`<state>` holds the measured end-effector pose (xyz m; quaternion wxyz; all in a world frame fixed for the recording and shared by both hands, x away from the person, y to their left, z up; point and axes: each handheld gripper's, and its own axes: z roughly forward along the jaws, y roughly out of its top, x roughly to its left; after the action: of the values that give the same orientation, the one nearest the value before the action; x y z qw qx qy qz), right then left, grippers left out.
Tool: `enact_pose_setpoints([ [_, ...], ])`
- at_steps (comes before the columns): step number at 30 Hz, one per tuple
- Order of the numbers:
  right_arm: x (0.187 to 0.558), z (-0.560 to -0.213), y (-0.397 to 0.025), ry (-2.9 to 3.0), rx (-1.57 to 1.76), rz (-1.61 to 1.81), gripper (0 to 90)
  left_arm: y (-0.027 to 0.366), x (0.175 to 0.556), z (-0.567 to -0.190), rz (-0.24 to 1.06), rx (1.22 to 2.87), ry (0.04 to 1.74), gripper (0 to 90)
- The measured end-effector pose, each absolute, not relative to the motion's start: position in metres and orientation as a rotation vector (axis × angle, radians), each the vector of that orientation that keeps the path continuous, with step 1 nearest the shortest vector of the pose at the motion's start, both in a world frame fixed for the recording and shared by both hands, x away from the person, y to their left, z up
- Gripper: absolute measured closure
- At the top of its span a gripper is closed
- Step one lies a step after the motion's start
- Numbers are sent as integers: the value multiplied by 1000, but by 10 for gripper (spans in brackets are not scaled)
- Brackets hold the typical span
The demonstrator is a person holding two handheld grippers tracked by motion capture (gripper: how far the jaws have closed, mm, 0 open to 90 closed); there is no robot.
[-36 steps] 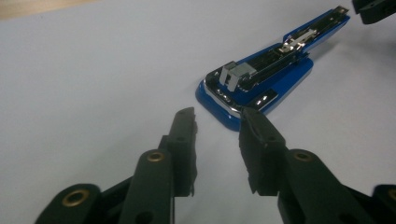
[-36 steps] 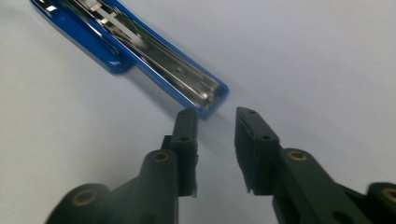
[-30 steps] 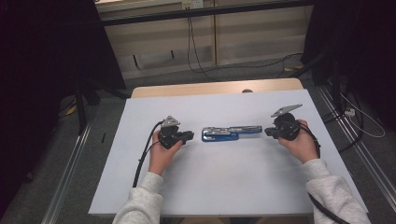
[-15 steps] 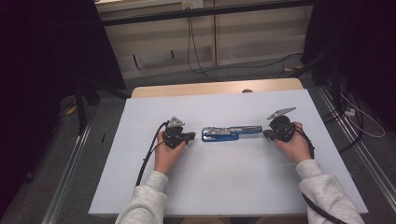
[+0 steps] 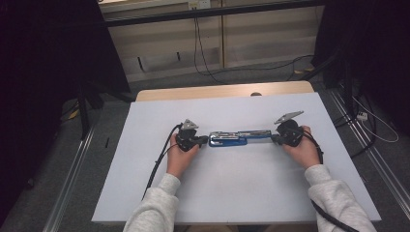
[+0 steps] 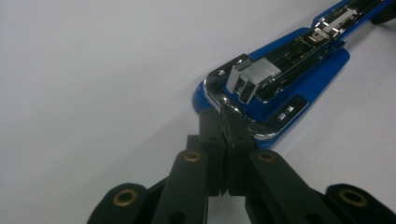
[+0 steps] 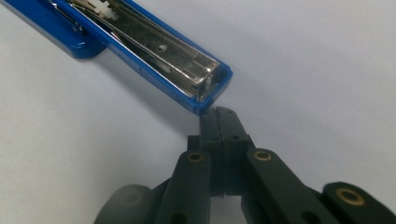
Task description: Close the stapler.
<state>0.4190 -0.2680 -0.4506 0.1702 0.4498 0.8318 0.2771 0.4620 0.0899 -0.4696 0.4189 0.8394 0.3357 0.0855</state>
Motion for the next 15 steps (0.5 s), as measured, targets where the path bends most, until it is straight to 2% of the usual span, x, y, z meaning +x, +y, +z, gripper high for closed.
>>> enact_pose_setpoints([
  [15,420,-448,-265,2365,1253,822,900,89,464,-470,218,2111,845,877],
])
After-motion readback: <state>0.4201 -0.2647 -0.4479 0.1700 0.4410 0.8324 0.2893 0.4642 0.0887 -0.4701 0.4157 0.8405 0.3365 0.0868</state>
